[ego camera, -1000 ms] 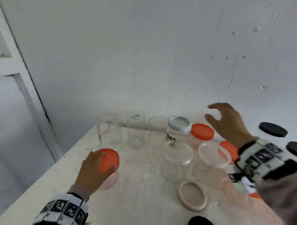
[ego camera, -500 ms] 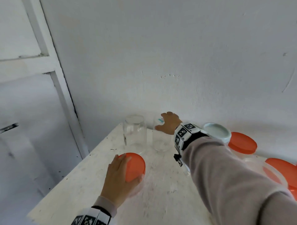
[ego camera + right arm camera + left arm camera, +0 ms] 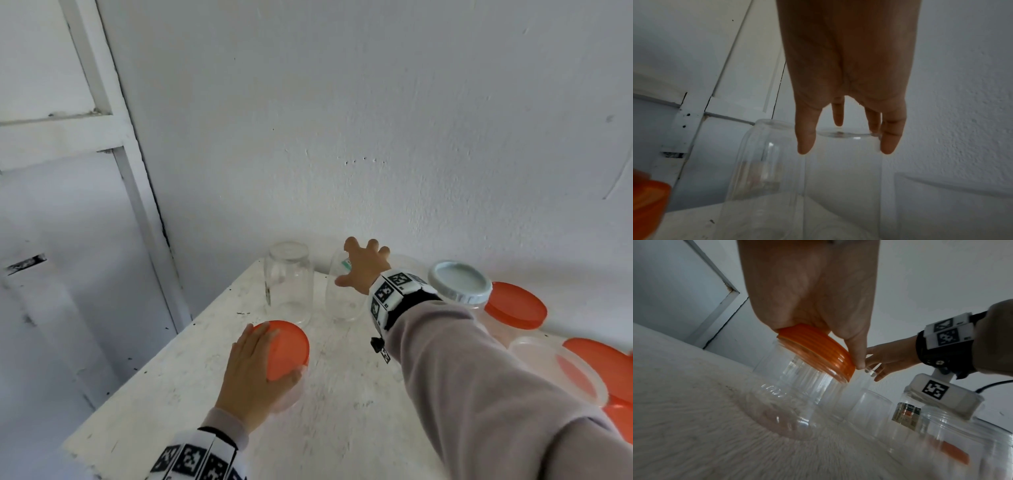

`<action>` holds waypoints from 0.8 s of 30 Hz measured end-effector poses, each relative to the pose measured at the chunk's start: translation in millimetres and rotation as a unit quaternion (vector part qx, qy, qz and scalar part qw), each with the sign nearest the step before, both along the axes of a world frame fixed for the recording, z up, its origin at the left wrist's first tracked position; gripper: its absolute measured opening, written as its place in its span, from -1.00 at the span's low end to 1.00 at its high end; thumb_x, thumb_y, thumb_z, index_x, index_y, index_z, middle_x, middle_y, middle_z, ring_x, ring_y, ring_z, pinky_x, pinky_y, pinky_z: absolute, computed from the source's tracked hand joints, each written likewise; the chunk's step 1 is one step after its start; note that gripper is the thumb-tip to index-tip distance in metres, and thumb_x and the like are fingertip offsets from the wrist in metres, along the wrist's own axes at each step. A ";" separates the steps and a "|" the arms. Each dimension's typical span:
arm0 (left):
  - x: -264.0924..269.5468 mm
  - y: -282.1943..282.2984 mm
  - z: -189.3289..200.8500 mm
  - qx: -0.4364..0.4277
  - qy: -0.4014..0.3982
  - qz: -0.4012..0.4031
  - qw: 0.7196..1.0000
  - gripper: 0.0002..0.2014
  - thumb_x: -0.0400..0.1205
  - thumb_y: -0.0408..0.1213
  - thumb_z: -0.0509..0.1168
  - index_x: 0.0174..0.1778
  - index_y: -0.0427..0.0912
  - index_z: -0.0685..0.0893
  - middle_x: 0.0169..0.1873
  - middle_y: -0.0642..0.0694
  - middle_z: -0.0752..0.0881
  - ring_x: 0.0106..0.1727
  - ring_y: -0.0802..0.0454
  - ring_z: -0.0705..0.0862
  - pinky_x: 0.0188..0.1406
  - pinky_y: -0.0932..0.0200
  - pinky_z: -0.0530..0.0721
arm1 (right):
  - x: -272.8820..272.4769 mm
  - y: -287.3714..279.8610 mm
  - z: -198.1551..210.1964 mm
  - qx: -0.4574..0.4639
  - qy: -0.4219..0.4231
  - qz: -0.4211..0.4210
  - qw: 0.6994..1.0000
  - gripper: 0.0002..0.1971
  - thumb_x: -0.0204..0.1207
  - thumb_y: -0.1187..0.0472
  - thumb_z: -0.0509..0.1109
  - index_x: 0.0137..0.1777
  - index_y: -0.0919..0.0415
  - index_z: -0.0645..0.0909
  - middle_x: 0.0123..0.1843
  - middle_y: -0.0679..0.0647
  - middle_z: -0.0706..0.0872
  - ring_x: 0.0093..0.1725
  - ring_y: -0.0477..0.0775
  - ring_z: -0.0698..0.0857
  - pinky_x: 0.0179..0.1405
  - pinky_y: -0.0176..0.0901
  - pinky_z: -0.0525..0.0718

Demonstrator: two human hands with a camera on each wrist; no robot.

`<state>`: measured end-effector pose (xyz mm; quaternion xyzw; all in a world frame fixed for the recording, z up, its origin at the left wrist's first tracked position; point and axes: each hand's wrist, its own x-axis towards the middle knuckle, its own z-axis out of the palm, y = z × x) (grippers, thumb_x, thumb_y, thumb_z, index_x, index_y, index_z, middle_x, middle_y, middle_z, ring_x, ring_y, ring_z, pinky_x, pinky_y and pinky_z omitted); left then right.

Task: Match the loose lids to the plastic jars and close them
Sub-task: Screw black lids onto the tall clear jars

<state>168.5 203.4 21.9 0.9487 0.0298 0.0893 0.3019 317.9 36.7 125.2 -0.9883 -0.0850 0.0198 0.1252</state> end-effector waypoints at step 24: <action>-46.6 -117.7 -2.1 0.121 -0.010 -0.320 0.940 -0.51 0.68 0.02 0.18 0.52 -0.03 0.34 0.57 0.11 0.23 0.66 0.18 -0.01 0.52 0.43 -0.14 | -189.8 -163.5 26.1 0.353 -0.075 -0.045 0.931 -0.29 0.21 -0.15 0.60 0.30 -0.04 0.36 0.12 -0.09 0.50 0.01 -0.15 0.57 -0.13 -0.30 0.52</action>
